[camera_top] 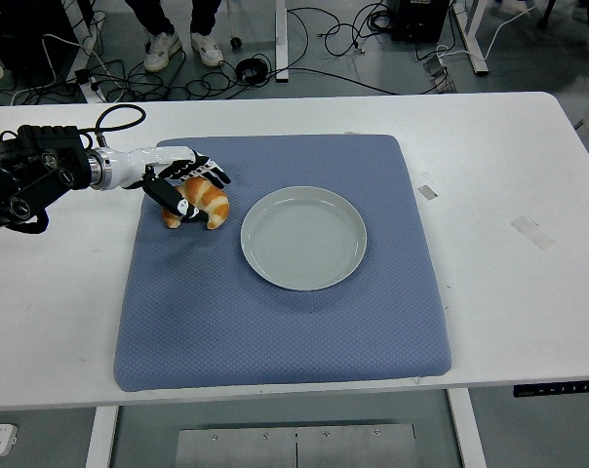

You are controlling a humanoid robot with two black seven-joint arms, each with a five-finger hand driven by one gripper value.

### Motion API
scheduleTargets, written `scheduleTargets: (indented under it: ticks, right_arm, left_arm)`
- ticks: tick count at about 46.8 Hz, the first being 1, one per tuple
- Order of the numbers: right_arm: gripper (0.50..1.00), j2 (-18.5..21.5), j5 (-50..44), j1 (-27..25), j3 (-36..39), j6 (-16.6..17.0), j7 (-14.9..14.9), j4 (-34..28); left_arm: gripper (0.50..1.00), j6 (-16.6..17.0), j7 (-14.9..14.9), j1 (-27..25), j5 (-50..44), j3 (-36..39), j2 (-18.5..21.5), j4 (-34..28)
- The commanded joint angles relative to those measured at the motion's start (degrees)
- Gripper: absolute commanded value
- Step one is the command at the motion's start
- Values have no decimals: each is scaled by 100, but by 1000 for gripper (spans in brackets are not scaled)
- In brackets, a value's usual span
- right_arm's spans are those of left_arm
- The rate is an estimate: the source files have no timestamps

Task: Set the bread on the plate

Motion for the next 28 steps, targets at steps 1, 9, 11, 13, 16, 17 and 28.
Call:
scheduleTargets:
  ticks: [1, 9, 11, 13, 16, 17, 28]
  right_arm:
    - [1000, 0, 0, 2, 0, 1, -2, 0]
    - [1000, 0, 0, 2, 0, 1, -2, 0]
    - [1000, 0, 0, 2, -8, 1, -2, 0]
    - [1000, 0, 0, 2, 0, 1, 7, 0]
    - [1000, 0, 0, 2, 0, 1, 7, 0]
    - [1000, 0, 0, -6, 0, 1, 7, 0]
    - [1000, 0, 0, -6, 0, 1, -2, 0]
  left_arm:
    - [748, 7, 1, 0, 1, 0, -8, 1]
    - [666, -2, 1, -8, 1, 0, -8, 1]
    - [634, -2, 1, -8, 1, 0, -8, 1]
    - [607, -2, 1, -8, 1, 0, -8, 1]
    - [568, -2, -8, -26, 1, 0, 1, 1]
    - [566, -2, -8, -26, 1, 0, 1, 1]
    - [564, -19, -96, -96, -17, -26, 28, -8]
